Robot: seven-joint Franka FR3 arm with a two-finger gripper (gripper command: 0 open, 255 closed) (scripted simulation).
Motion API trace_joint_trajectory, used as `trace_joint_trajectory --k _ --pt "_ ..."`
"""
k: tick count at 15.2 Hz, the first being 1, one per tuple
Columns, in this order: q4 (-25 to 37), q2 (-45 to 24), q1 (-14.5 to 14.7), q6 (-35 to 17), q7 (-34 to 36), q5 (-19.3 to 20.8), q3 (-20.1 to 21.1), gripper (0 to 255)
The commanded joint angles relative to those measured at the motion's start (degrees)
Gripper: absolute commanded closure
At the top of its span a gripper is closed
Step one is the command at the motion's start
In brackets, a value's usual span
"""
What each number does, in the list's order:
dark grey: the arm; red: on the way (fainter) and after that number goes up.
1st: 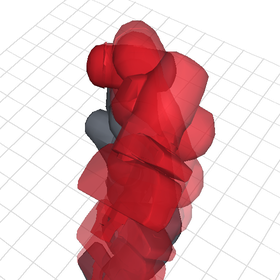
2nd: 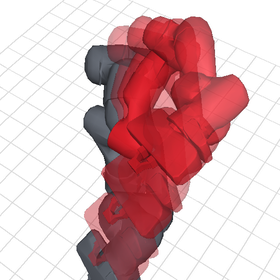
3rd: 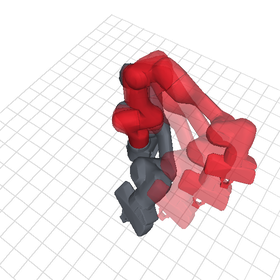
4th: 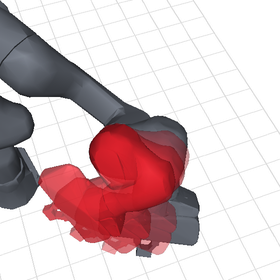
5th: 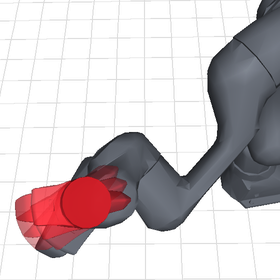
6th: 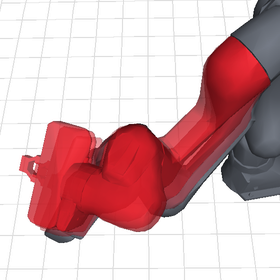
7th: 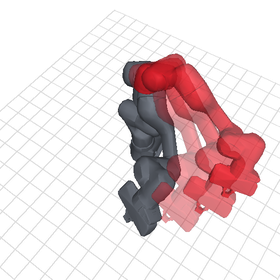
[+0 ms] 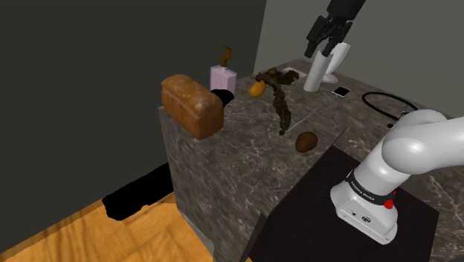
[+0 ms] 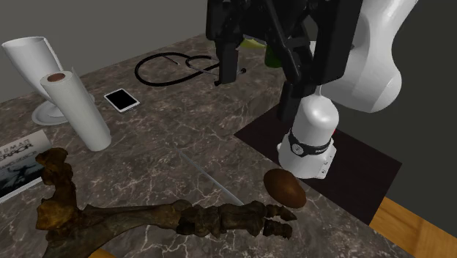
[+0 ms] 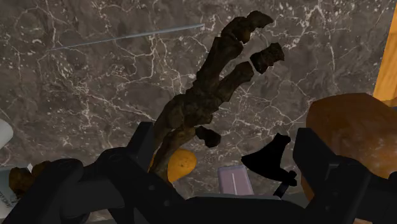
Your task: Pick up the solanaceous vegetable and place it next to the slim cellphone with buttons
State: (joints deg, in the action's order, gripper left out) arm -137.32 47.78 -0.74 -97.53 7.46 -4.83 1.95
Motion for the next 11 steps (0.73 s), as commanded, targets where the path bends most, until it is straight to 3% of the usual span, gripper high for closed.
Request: trace_joint_trajectory --k 1,6,11 --pt "0.0 0.0 0.0 0.0 0.0 0.0 0.0 0" --pt "-12.28 8.94 -5.2 -4.09 17.94 -1.36 8.34 0" --pt "-21.65 15.97 -8.44 -5.84 36.75 -5.71 18.9 0"
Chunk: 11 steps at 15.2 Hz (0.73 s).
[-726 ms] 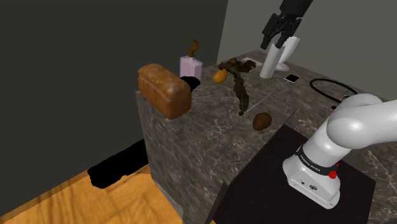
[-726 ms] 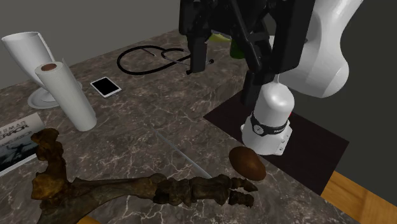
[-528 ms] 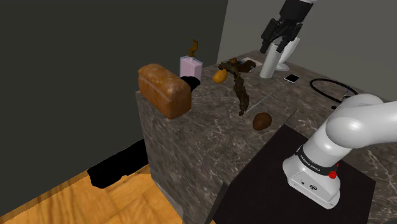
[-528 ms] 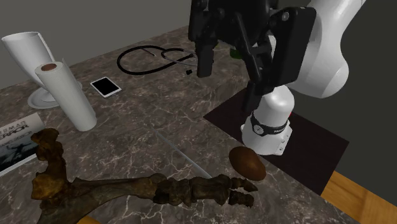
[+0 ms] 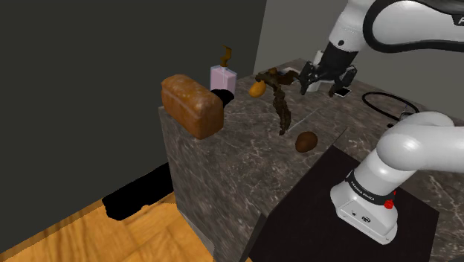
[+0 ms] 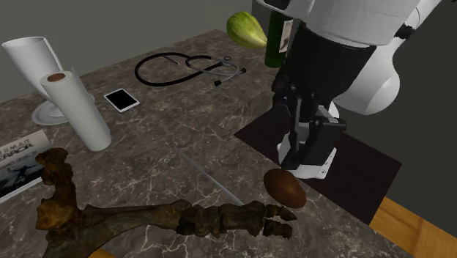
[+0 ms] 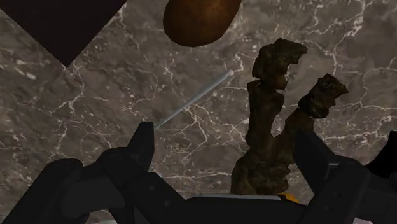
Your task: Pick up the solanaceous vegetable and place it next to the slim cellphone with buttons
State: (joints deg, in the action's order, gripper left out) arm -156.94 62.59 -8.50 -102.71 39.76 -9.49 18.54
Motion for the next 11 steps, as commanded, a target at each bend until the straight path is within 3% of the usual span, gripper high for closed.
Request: trace_joint_trajectory --k 1,6,10,11 --pt "-3.51 2.17 -1.07 -0.83 8.35 -2.29 4.72 0" --pt "-8.74 4.02 -2.13 -1.64 28.7 -9.99 17.9 0" --pt "-10.18 1.14 -3.93 -3.25 45.28 -17.41 29.57 0" --pt "-10.19 0.8 -4.21 -3.42 46.53 -18.04 30.55 0"
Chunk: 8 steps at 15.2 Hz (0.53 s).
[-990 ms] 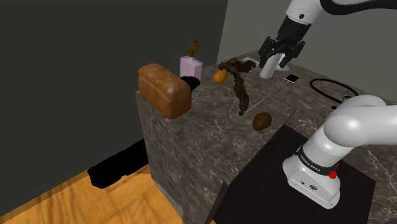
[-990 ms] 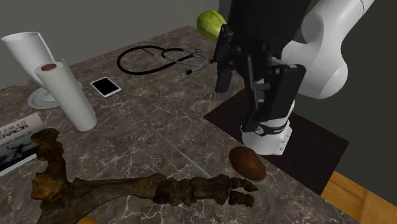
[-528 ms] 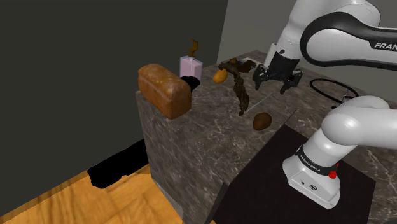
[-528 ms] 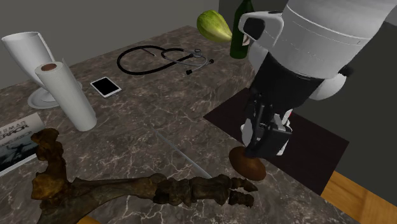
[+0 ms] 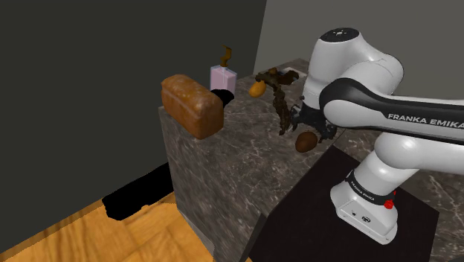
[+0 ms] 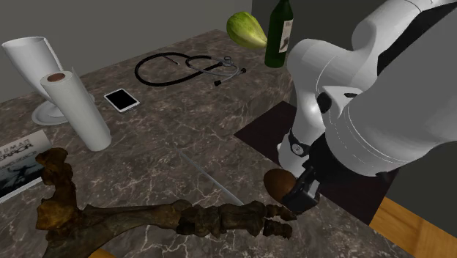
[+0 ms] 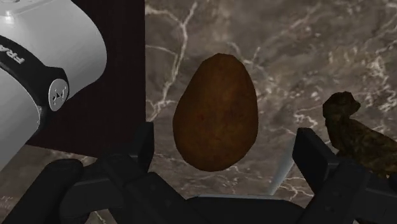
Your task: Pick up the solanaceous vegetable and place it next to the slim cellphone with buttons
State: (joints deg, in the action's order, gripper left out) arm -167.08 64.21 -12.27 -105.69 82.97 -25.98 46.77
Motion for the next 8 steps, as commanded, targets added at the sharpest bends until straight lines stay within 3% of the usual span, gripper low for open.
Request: trace_joint_trajectory --k 1,8 --pt "-0.67 -1.13 -0.36 -1.3 3.3 -1.99 2.8 0" --pt "-4.54 -4.18 0.0 -7.66 3.33 -4.89 6.05 0"
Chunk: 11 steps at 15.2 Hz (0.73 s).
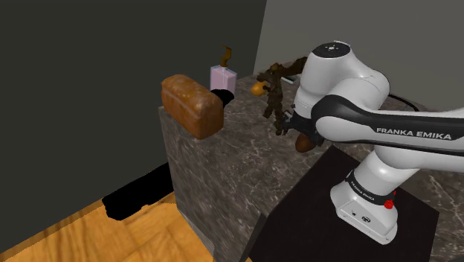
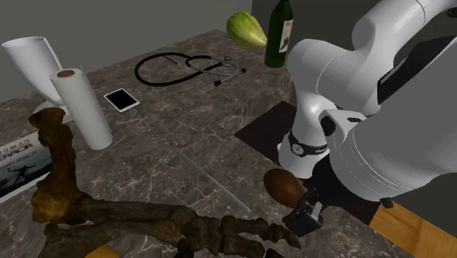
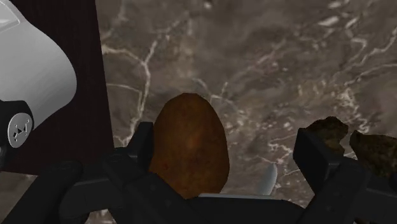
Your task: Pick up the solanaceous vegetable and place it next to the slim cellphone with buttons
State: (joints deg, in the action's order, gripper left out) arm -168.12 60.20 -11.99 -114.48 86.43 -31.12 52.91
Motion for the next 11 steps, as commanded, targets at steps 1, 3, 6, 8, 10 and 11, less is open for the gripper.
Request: trace_joint_trajectory --k 1,3,6,8,10,11 --pt "-3.5 -0.19 -0.26 1.12 -0.12 0.27 -0.11 0" --pt "-3.52 -0.39 -0.08 0.99 0.09 0.53 -0.34 0" --pt "-3.53 -0.39 -0.07 0.99 0.09 0.52 -0.34 0" --pt "-3.54 -0.36 -0.05 1.01 0.09 0.53 -0.35 255" --pt "-3.54 -0.37 -0.06 1.0 0.09 0.52 -0.35 255" --pt "-3.55 -0.36 -0.05 1.0 0.09 0.52 -0.35 255"
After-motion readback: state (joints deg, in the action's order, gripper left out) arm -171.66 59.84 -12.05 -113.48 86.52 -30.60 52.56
